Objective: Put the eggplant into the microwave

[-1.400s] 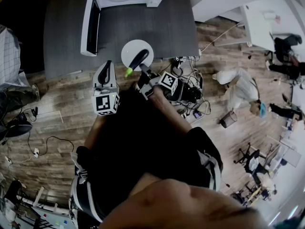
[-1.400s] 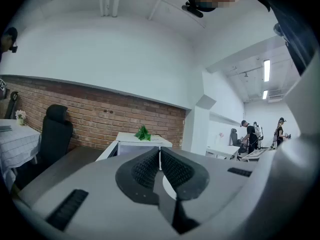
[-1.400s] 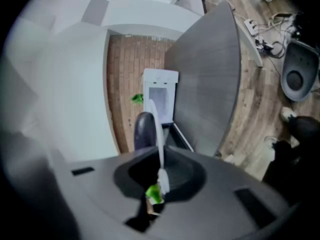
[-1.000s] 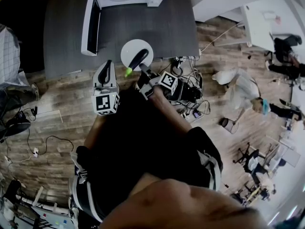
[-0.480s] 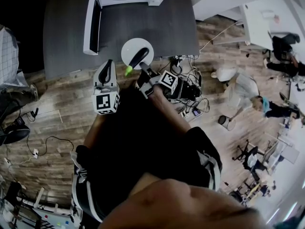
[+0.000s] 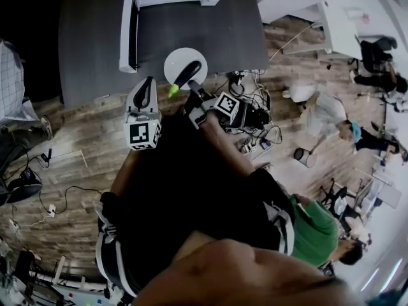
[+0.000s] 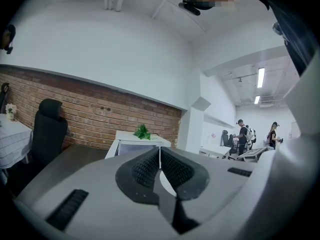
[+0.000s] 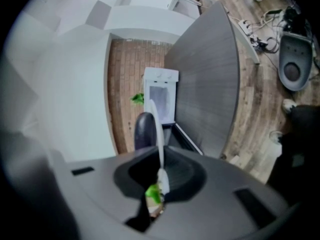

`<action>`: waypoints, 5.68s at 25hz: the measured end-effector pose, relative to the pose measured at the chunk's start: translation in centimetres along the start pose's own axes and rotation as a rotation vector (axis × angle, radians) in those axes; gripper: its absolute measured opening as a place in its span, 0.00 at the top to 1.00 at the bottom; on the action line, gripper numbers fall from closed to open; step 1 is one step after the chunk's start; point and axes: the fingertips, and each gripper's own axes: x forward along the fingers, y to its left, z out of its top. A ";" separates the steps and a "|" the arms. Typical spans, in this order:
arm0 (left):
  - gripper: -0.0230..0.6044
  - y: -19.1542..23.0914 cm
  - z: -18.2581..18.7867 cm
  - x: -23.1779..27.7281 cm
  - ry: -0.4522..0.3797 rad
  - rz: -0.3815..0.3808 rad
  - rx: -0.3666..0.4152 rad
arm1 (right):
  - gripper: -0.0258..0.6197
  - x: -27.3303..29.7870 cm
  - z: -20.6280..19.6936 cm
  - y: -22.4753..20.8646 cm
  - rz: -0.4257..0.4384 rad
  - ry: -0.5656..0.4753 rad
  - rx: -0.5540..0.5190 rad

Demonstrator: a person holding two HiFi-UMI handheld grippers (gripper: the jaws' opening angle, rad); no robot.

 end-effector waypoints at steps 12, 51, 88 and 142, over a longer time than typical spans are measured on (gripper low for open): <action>0.89 1.8 0.5 -0.4 -0.001 -0.054 0.000 | 0.90 2.8 -1.1 0.5 0.015 -0.018 0.007; 0.89 1.2 1.9 17.6 -0.016 0.199 0.005 | 0.90 14.1 14.5 3.7 -0.024 0.245 -0.076; 0.89 6.6 3.3 24.3 -0.006 0.202 0.013 | 0.90 26.5 18.0 2.8 -0.093 0.257 -0.084; 0.90 10.0 1.9 26.1 0.034 0.260 -0.044 | 0.90 42.9 23.3 -3.0 -0.115 0.191 -0.059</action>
